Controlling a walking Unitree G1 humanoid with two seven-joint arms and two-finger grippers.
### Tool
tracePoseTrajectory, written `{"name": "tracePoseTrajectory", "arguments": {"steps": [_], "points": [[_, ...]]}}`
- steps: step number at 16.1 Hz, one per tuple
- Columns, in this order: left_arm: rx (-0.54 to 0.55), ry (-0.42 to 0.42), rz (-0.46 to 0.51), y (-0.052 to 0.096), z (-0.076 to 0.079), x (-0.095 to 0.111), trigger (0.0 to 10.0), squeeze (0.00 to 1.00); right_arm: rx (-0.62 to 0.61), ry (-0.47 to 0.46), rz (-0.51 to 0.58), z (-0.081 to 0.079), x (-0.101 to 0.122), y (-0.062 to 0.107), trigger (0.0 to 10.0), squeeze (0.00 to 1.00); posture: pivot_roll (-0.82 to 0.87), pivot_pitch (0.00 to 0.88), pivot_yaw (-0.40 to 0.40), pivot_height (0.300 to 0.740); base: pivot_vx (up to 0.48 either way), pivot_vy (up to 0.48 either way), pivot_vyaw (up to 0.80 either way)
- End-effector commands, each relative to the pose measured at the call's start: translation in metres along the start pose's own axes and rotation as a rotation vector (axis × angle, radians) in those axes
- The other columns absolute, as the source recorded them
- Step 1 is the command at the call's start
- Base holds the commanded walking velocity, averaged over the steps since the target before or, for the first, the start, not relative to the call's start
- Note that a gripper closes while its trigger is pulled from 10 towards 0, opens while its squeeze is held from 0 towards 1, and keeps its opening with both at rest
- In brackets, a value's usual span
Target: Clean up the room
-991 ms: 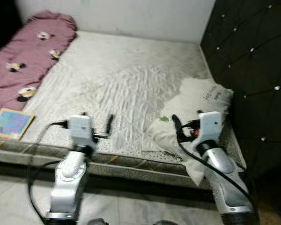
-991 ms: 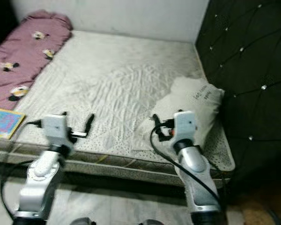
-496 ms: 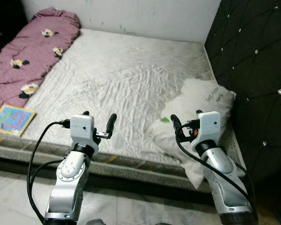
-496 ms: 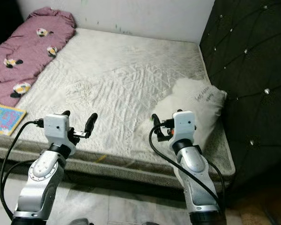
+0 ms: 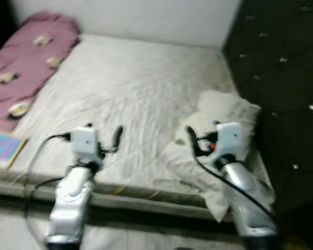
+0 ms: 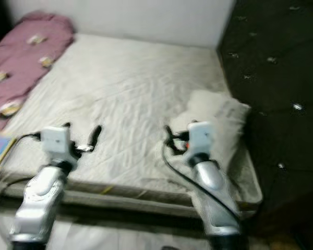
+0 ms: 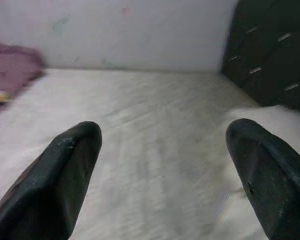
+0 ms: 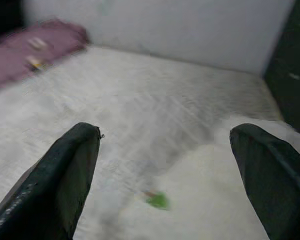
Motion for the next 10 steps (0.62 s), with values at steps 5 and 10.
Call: {"name": "tracePoseTrajectory", "arguments": {"steps": [5,10], "points": [[0.028,-0.004,-0.011,0.0032,-0.0082,-0.0013,10.0,0.0,0.009,-0.003,0.021,-0.0042,0.0078,-0.0048,10.0,0.0,-0.06,0.0,-0.072,0.74,0.161,0.0,0.0],[0.043,-0.027,-0.023,0.0027,-0.0107,-0.0026,10.0,0.0,0.002,-0.005,0.014,-0.0036,0.0068,-0.0052,10.0,0.0,-0.06,0.0,-0.071,0.74,0.0,0.0,-0.19]]}}
Point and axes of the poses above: a point about 5 cm out from each wrist's last joint towards the gripper, its own y axis pointing back from the gripper into the wrist, its own x axis along the axis of the wrist's last joint, z = x × y, the point moved 5 cm from there along -y, pointing out of the wrist towards the gripper, and after that the axes turned 9 degrees about y, right-handed, at the moved point
